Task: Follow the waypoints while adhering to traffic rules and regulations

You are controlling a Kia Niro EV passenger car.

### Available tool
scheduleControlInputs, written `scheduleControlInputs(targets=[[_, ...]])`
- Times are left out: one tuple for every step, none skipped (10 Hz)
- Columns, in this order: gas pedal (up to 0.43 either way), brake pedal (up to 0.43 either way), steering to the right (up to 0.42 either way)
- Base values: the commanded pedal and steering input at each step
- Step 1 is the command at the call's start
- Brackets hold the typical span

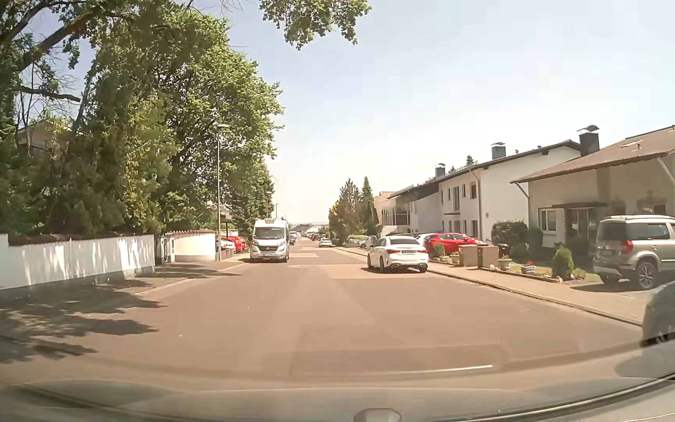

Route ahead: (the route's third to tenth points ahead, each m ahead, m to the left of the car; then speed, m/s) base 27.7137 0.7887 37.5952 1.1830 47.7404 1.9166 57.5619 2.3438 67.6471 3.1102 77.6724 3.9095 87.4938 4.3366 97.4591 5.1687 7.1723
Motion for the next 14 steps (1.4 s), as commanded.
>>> scheduleControlInputs(targets=[[0.000, 0.000, -0.017], [0.000, 0.012, -0.017], [0.000, 0.018, -0.017], [0.000, 0.061, -0.017], [0.000, 0.079, -0.017], [0.000, 0.085, -0.017], [0.000, 0.091, -0.015], [0.000, 0.091, -0.014], [0.000, 0.091, -0.014], [0.000, 0.098, -0.014], [0.000, 0.104, -0.011], [0.000, 0.110, -0.009], [0.000, 0.122, -0.005], [0.000, 0.134, -0.004]])
